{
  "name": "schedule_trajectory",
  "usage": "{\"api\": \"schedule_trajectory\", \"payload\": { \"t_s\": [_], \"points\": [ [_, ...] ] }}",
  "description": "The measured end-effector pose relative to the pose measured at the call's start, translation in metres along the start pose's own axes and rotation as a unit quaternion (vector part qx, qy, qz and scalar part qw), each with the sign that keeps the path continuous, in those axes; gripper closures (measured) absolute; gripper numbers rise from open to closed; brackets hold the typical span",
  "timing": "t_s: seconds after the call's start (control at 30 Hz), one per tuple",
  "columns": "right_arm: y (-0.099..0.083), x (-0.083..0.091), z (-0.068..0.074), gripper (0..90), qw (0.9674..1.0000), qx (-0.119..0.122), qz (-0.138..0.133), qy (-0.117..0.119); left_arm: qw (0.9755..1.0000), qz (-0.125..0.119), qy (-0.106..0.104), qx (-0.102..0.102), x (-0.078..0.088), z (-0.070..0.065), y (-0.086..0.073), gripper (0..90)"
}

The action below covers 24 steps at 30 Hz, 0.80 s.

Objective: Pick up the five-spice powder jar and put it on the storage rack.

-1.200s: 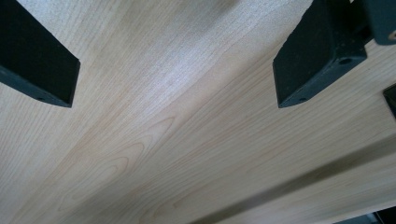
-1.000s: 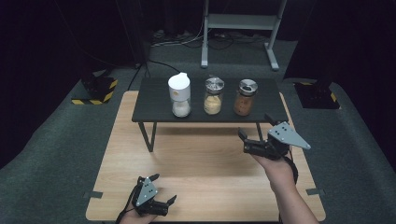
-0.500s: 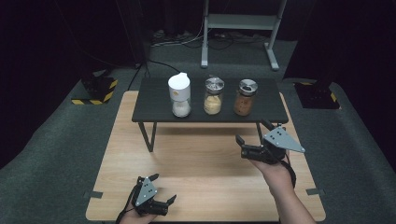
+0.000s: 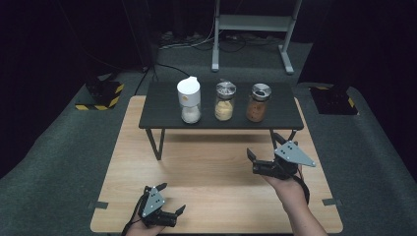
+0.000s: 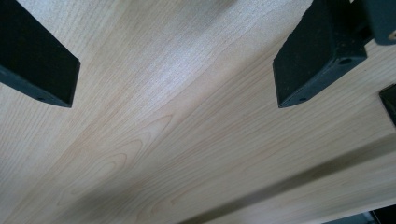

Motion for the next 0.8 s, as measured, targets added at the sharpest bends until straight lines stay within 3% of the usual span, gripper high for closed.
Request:
{"api": "schedule_trajectory", "payload": {
  "t_s": [0.8],
  "points": [
    [-0.048,0.004,0.019,0.0,0.9992,-0.002,0.04,0.006,1.0,0.003,-0.001,-0.003,-0.001,-0.001,0.0,0.8]
  ]
}}
Point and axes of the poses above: each handheld gripper's, and its own axes: x roughly backward along the jaws, y roughly out of its top, z roughly to its left, the point moved 6 cm from there along -x, roughly forward along the jaws, and after that the axes turned 9 degrees about x, right-handed, at the moved point
